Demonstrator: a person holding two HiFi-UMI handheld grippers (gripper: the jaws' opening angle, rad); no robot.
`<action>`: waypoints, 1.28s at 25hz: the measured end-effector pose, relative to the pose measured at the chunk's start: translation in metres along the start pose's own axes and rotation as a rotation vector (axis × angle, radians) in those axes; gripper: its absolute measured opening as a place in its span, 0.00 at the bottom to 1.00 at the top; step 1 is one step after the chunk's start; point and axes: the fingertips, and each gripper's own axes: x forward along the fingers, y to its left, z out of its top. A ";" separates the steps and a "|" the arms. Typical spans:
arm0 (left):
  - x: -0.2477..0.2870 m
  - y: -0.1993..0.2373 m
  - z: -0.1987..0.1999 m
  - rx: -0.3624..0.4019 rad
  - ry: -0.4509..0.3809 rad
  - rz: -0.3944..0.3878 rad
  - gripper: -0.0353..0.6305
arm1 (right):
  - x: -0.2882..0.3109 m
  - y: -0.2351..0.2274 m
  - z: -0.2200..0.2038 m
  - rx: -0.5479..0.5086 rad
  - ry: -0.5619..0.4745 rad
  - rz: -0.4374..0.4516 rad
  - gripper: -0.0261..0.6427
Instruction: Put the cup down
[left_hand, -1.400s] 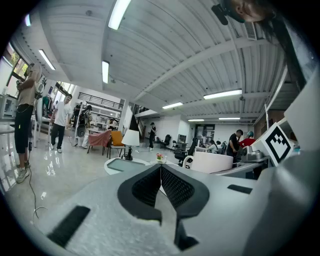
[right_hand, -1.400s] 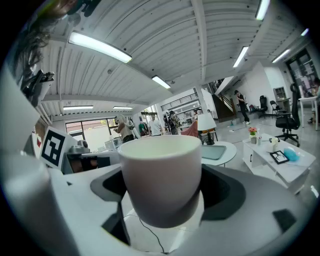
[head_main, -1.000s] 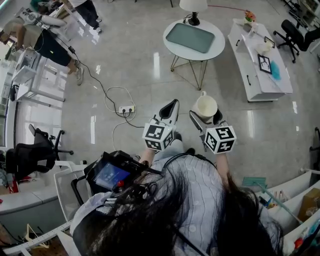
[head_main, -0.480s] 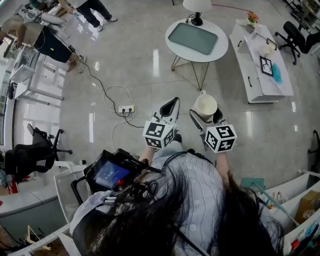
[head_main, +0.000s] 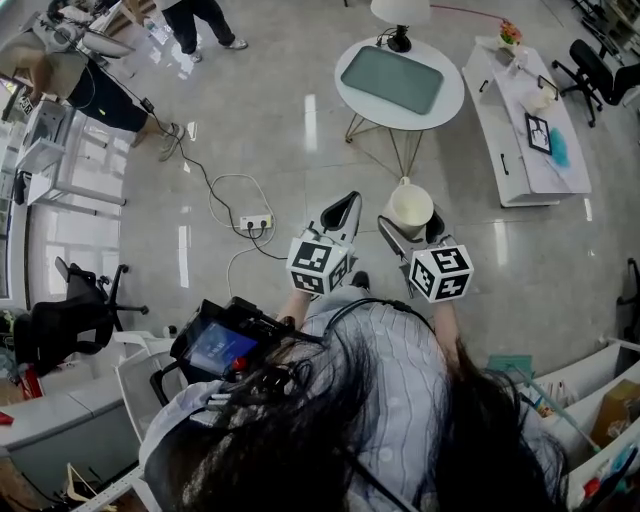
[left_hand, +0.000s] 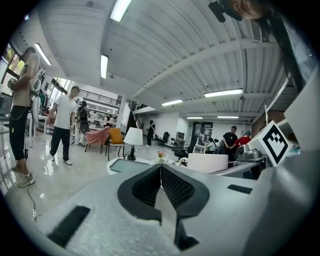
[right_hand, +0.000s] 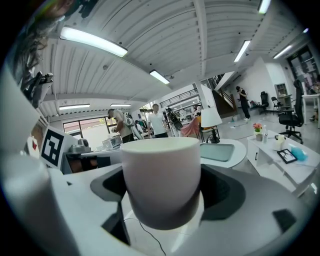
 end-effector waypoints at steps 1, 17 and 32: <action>0.001 0.003 0.000 0.005 0.002 -0.005 0.08 | 0.003 0.001 0.000 0.000 0.000 -0.003 0.67; 0.016 0.033 -0.002 -0.002 0.024 -0.035 0.08 | 0.033 0.001 0.030 -0.002 -0.100 -0.023 0.67; 0.056 0.072 0.002 -0.015 0.044 0.017 0.08 | 0.082 -0.036 0.062 0.008 -0.132 -0.002 0.67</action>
